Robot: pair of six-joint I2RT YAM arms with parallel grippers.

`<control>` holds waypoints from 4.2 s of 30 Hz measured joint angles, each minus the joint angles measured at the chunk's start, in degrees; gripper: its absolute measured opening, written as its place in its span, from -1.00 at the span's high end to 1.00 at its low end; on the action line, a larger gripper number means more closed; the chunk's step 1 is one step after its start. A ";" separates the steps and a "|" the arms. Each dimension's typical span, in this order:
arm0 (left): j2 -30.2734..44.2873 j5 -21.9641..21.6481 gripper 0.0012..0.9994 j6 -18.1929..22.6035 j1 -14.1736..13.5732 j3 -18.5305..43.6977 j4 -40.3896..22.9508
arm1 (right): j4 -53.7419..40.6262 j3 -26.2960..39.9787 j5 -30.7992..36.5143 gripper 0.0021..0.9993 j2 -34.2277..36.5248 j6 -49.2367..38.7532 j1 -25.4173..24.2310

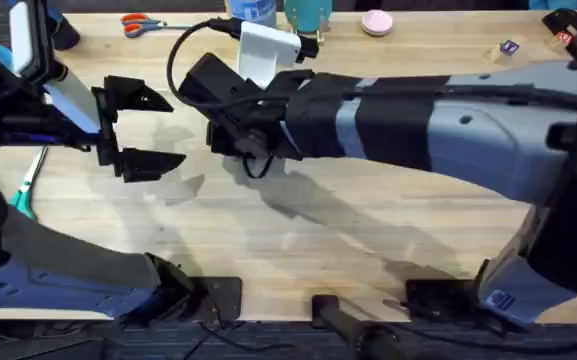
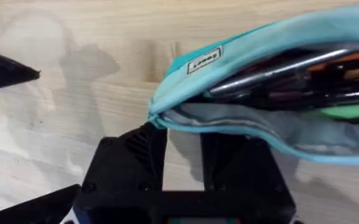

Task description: Unzip the bag, pick up the pens from the table one at a time and place them inside, then zip the bag closed.

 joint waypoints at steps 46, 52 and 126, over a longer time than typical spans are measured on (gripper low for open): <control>0.00 0.00 -0.99 0.00 0.00 0.00 0.00 | -2.97 0.00 0.79 0.94 -11.99 -2.12 -0.10; 0.00 0.00 -0.99 0.00 0.00 0.00 0.00 | -5.00 0.00 0.92 0.94 -13.51 -2.38 0.23; 0.00 0.00 -0.99 -0.01 -0.01 0.00 0.01 | -5.16 0.00 -2.90 -0.99 -8.89 12.10 3.02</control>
